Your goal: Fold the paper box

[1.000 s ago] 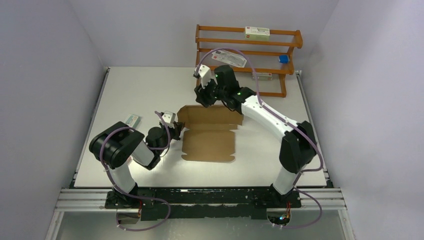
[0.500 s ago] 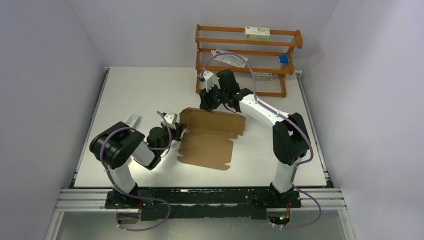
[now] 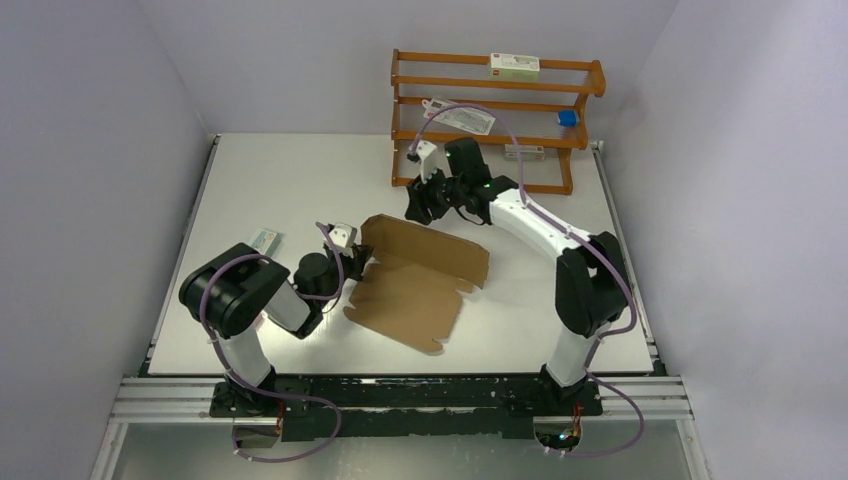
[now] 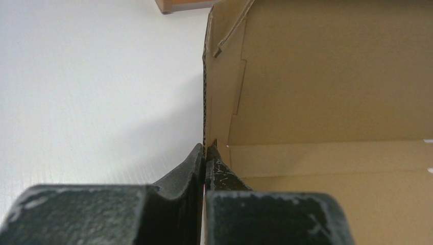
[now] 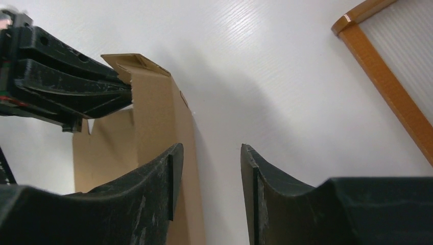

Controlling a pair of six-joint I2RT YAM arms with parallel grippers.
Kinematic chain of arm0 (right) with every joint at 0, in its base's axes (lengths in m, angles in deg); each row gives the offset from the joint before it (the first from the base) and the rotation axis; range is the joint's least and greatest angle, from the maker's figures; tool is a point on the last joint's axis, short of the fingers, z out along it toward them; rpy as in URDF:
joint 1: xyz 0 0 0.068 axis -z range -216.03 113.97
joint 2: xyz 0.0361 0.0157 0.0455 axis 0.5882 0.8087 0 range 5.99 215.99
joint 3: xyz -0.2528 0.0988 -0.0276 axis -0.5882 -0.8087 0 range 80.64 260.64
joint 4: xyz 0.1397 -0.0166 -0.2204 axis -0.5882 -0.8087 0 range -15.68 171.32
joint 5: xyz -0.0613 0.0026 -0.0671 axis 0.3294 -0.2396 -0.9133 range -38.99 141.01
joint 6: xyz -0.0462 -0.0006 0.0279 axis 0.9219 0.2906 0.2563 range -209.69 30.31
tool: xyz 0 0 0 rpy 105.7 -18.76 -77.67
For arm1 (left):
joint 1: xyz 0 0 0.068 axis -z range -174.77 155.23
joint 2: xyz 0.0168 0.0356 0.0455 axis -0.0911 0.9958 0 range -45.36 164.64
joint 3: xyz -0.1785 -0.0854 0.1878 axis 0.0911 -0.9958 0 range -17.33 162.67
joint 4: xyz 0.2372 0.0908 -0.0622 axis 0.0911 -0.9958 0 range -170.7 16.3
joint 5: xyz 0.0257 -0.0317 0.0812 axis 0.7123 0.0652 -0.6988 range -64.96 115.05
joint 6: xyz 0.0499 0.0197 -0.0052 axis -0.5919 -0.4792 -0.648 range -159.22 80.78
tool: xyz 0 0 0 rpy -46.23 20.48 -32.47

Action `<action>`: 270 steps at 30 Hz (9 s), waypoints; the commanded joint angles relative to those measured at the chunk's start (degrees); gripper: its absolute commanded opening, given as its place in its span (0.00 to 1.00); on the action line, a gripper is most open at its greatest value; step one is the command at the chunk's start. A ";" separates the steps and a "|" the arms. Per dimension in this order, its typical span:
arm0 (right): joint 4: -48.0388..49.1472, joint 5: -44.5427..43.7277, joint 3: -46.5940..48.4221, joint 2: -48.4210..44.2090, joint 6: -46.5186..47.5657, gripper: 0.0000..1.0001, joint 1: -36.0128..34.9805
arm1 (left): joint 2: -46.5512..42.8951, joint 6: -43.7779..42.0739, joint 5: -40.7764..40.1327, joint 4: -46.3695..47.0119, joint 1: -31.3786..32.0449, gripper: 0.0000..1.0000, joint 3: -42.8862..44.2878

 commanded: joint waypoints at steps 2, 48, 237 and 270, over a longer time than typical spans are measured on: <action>2.87 2.07 -2.31 -6.84 -6.49 0.50 3.25 | 0.11 -1.03 2.39 4.96 0.38 0.05 -0.33; -8.18 9.81 -2.40 0.37 -4.18 0.54 0.76 | 2.79 -2.63 6.50 8.57 0.45 0.05 0.37; 88.20 -62.26 -55.81 -5.64 83.16 0.00 -30.86 | -6.78 21.63 42.68 -7.30 -16.59 0.39 3.02; 77.89 -59.64 -55.60 -6.81 79.89 0.00 -33.67 | 4.29 14.46 35.00 6.10 -9.06 0.42 6.83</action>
